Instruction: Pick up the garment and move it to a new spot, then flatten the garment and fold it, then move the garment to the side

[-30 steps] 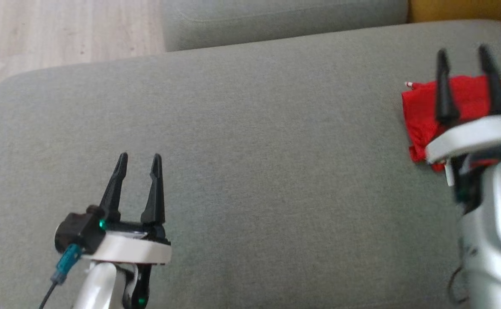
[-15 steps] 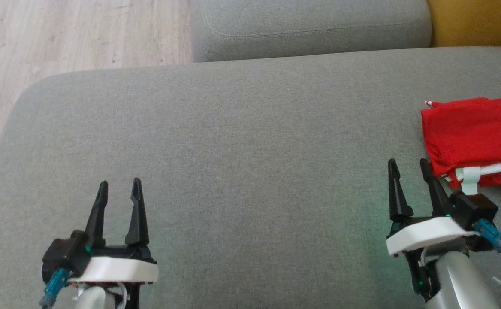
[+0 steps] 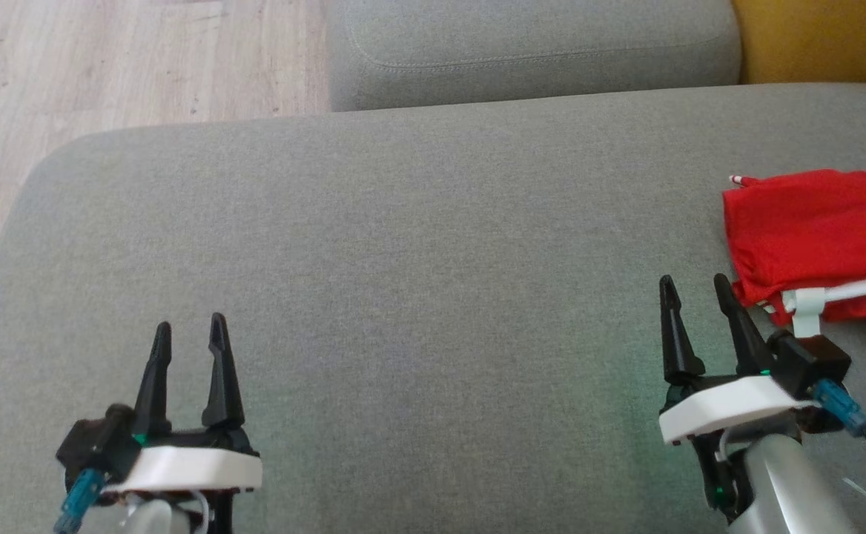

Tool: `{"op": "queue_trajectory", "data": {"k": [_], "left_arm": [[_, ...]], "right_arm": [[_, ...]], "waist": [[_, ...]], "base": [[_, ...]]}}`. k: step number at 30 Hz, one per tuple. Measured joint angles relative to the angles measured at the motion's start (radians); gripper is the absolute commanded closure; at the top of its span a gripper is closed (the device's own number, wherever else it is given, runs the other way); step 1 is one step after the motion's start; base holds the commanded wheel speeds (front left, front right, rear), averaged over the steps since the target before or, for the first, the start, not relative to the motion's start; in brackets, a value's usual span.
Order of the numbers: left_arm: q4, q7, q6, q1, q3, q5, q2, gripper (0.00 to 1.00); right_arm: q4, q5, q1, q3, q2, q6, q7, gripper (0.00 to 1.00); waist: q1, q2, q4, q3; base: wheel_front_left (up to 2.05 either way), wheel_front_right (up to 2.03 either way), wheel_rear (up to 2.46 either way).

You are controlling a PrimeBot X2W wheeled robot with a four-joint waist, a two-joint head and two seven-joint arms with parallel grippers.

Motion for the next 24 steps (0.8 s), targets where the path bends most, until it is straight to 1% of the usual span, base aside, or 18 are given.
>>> {"op": "queue_trajectory", "data": {"k": [2, 3, 9, 24], "left_arm": [[0.008, 0.0, 0.007, 0.0, 0.0, -0.006, 0.0, 0.0], [0.013, 0.0, 0.022, 0.0, 0.004, -0.017, -0.001, 1.0], [0.086, 0.01, 0.026, 0.042, 0.004, -0.032, -0.002, 1.0], [0.079, 0.051, 0.026, 0.046, 0.009, -0.181, -0.002, 1.0]], "right_arm": [[-0.002, 0.0, 0.0, 0.002, 0.0, 0.0, 0.0, 0.0], [-0.003, -0.007, 0.0, 0.003, 0.0, 0.0, 0.0, 1.0], [0.064, 0.005, 0.061, 0.002, 0.003, 0.0, 0.008, 1.0], [0.042, 0.17, 0.066, -0.015, 0.003, 0.0, 0.051, 1.0]], "waist": [[0.0001, 0.0, -0.003, 0.001], [0.0, 0.0, -0.005, 0.002], [0.0001, 0.0, -0.005, 0.002], [0.0001, 0.0, -0.002, -0.001]], "base": [[0.0, 0.0, 0.0], [0.0, 0.0, 0.0], [0.0, 0.0, 0.0], [0.0, 0.0, 0.0]]}}
